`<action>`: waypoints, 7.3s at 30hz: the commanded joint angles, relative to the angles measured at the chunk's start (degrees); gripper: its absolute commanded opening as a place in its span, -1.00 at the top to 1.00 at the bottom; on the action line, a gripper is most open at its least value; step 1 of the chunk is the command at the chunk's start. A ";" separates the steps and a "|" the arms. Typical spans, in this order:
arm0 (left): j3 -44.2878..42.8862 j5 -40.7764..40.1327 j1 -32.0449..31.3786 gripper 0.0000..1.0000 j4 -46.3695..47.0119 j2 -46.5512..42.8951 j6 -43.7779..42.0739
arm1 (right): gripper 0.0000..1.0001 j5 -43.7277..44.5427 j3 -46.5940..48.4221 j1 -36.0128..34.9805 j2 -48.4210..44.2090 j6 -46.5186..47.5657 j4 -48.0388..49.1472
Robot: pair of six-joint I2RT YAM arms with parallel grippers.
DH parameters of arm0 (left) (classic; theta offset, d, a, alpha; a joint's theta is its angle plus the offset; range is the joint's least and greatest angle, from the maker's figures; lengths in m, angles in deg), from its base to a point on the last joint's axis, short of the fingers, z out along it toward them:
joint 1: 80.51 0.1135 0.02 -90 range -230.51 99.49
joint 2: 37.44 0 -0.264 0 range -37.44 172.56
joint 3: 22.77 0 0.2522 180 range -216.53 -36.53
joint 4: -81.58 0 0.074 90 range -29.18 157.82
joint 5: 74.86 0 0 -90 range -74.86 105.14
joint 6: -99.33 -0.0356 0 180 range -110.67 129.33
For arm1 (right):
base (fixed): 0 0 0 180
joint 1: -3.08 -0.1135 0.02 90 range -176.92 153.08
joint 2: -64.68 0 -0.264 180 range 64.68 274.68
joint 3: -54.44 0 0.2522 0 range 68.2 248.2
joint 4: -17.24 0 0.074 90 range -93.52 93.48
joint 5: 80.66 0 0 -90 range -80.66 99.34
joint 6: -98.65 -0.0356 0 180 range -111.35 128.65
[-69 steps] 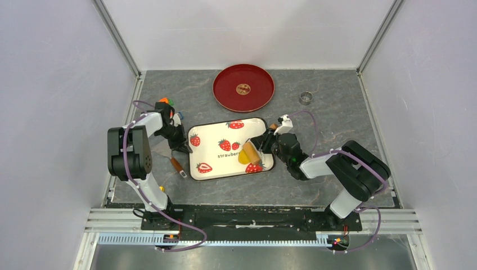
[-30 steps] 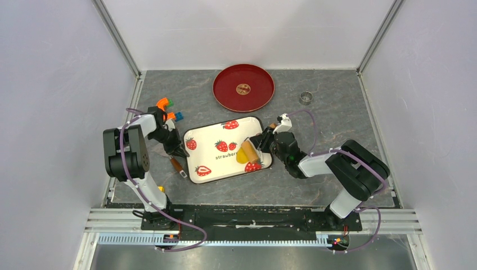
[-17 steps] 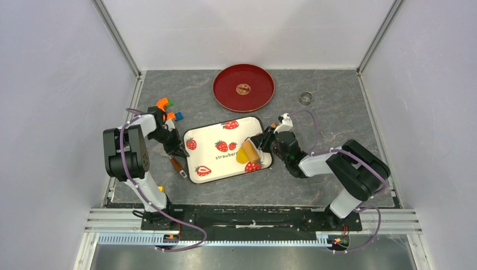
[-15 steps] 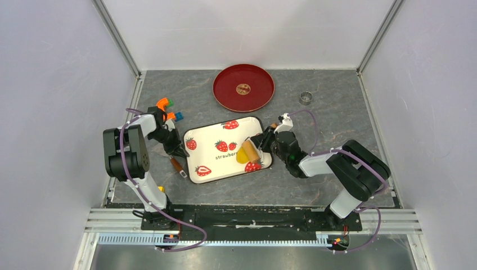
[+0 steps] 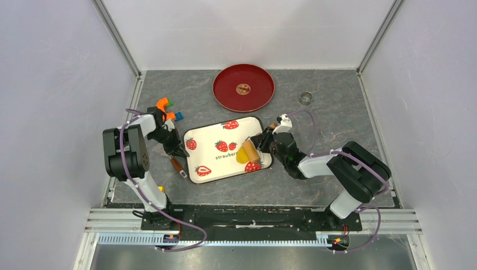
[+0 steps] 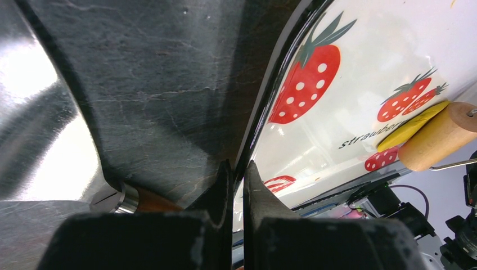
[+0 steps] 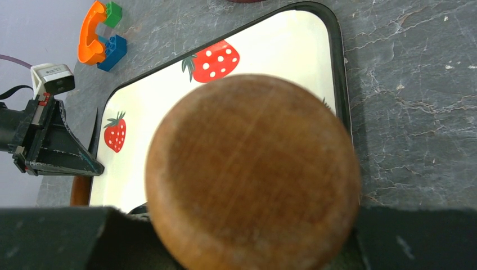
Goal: Roll out the dumpling wrappers from the dough
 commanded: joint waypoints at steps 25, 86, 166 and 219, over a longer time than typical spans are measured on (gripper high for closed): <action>-0.75 -8.51 3.56 0.96 1.00 1.81 -0.27 | 1.00 22.44 -1.90 -5.78 9.43 14.66 -41.95; -1.69 -4.80 1.55 0.96 1.13 3.25 -1.47 | 1.00 11.68 14.04 -6.81 -10.06 26.09 -35.05; -4.59 -5.42 -2.67 0.96 -0.52 3.11 -2.96 | 1.00 -20.49 3.78 -4.35 -4.80 25.61 -52.18; -20.72 -19.46 -19.03 0.08 -1.67 -2.37 4.95 | -0.89 -8.23 20.57 40.14 -12.90 27.25 -60.57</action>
